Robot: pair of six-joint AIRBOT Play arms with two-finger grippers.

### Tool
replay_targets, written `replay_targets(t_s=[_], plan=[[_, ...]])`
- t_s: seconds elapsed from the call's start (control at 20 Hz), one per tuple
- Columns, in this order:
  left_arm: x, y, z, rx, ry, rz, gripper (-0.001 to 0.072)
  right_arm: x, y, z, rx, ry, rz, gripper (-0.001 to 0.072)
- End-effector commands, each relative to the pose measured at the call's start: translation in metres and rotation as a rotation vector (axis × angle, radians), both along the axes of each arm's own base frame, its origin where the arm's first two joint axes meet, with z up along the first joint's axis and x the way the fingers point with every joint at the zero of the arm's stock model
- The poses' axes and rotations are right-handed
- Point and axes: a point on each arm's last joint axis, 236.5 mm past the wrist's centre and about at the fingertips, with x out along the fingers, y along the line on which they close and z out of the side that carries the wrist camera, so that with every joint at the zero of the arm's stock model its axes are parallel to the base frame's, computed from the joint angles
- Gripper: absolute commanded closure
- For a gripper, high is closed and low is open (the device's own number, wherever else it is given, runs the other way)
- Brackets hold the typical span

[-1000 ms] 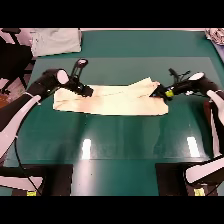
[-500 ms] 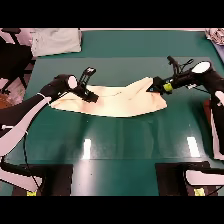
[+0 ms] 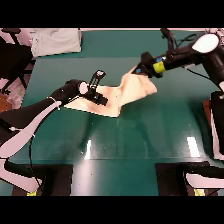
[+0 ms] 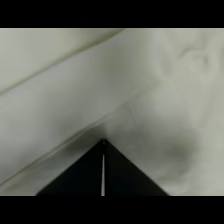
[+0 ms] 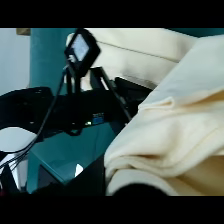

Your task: Fold the shirts.

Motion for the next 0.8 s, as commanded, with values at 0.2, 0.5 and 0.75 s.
replay_targets(t_s=[0.2, 0.5, 0.75], plan=[[0.005, -0.001, 0.027, -0.049, -0.017, 0.071, 0.0682, -0.008, 0.067, -0.039, -0.154, 0.069, 0.168, 0.0701], [0.026, 0.102, 0.137, -0.062, -0.156, 0.238, 0.0682, -0.005, 0.093, -0.027, -0.111, 0.051, 0.152, 0.0702], [0.025, 0.221, 0.235, -0.061, -0.364, 0.509, 0.0681, -0.010, 0.148, -0.016, -0.017, -0.001, 0.124, 0.0702]])
